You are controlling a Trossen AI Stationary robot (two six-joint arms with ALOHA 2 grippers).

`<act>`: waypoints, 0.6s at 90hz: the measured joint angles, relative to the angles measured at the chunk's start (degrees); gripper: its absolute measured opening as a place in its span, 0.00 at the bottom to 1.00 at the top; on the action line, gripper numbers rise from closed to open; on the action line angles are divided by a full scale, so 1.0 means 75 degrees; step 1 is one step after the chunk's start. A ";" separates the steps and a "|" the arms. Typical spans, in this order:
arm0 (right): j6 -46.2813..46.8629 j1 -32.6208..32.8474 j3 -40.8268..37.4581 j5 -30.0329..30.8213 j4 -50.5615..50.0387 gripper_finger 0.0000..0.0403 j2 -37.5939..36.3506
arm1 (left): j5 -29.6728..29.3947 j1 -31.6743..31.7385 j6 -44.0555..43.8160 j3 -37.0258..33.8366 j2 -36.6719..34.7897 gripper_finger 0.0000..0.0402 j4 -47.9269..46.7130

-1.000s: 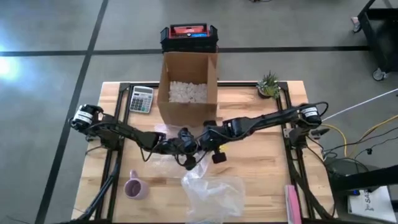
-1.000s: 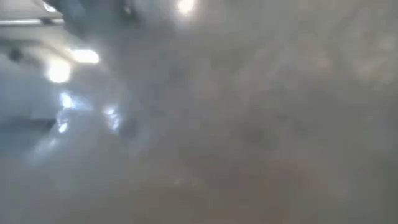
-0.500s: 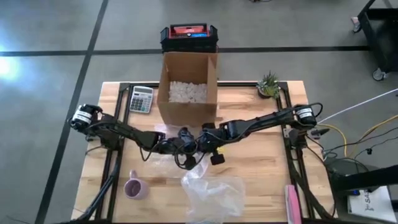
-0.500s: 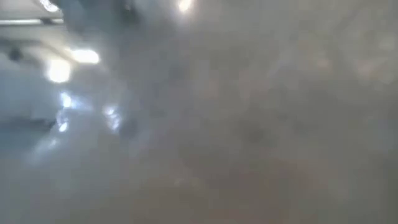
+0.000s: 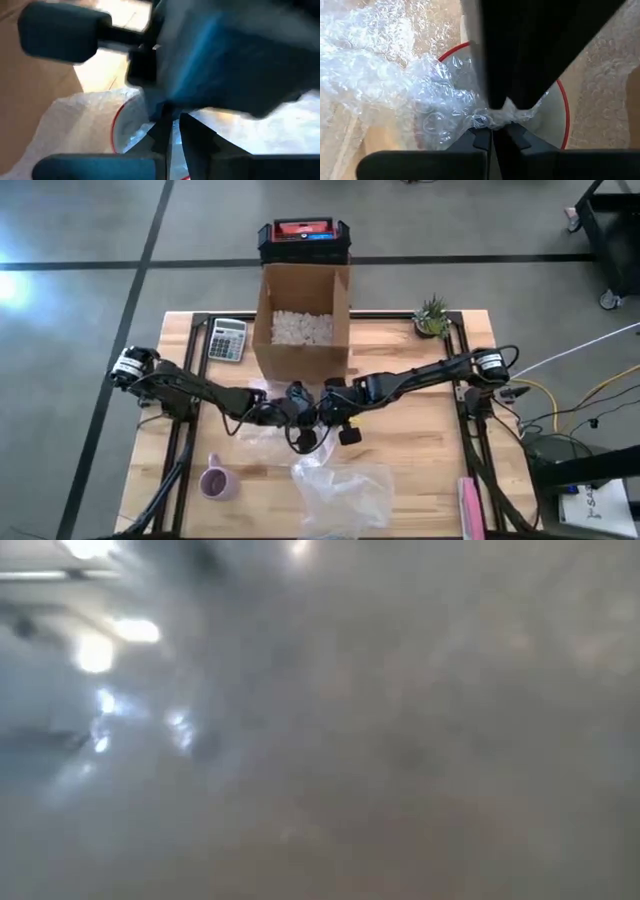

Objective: Wrap mug
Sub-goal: Wrap the white mug with the bubble wrap

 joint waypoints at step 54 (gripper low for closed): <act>0.0372 -0.0012 -0.0009 0.0019 -0.0004 0.00 -0.0170 | -0.0057 0.0008 0.0171 0.0000 0.0352 0.05 0.0039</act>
